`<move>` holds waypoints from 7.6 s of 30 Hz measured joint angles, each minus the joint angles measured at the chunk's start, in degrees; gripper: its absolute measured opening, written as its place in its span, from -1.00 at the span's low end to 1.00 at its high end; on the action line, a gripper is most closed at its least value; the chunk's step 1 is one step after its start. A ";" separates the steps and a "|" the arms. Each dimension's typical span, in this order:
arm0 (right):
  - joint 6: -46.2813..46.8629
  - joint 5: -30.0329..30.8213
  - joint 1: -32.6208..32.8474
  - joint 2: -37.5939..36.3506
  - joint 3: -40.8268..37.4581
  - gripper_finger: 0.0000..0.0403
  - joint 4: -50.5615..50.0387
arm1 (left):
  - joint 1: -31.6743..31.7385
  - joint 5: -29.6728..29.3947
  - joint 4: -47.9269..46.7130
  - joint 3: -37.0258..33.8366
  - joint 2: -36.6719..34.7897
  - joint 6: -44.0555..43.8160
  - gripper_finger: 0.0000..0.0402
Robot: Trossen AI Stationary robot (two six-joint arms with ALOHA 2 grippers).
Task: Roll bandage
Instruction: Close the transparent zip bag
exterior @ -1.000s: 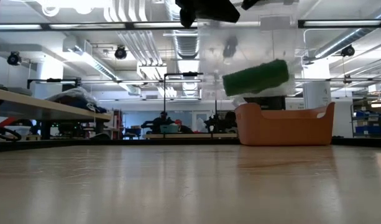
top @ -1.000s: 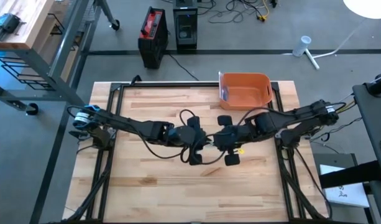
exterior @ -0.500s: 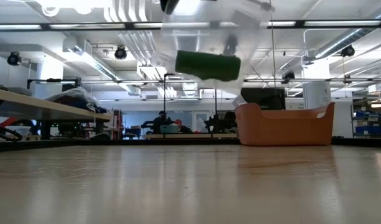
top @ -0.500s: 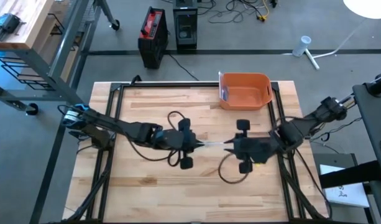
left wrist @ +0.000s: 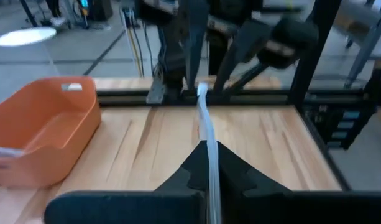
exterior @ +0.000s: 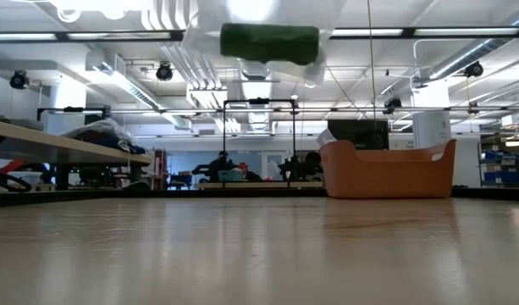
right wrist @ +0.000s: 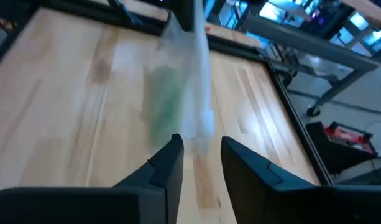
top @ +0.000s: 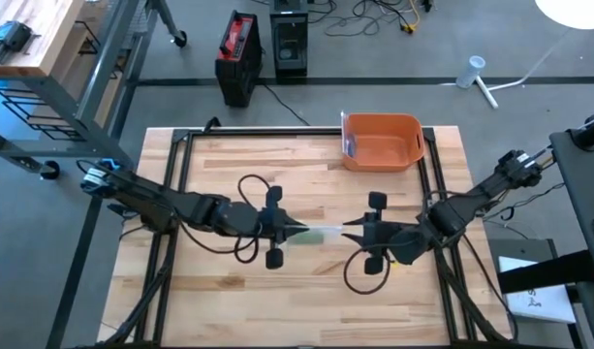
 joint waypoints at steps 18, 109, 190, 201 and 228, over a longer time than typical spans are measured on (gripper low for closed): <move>-3.17 0.00 -0.02 0.07 -0.51 -0.96 4.35 | 0.00 0.70 5.31 -3.31 -1.75 0.24 -1.00; -7.33 -4.91 -5.68 0.02 -8.28 -0.99 17.69 | 8.76 14.58 13.95 -2.82 11.30 1.11 -1.00; -10.01 -15.07 -8.75 -0.07 -9.06 -0.88 20.36 | 6.91 14.60 14.32 -2.84 11.21 6.29 -1.00; -10.11 -15.48 -9.81 -0.07 -9.10 -0.99 20.32 | 6.93 12.87 14.82 -2.84 11.12 6.30 -1.00; -9.93 -15.06 -9.80 -0.05 -9.12 -1.00 20.07 | 6.60 8.27 13.54 -2.82 8.22 7.56 -0.18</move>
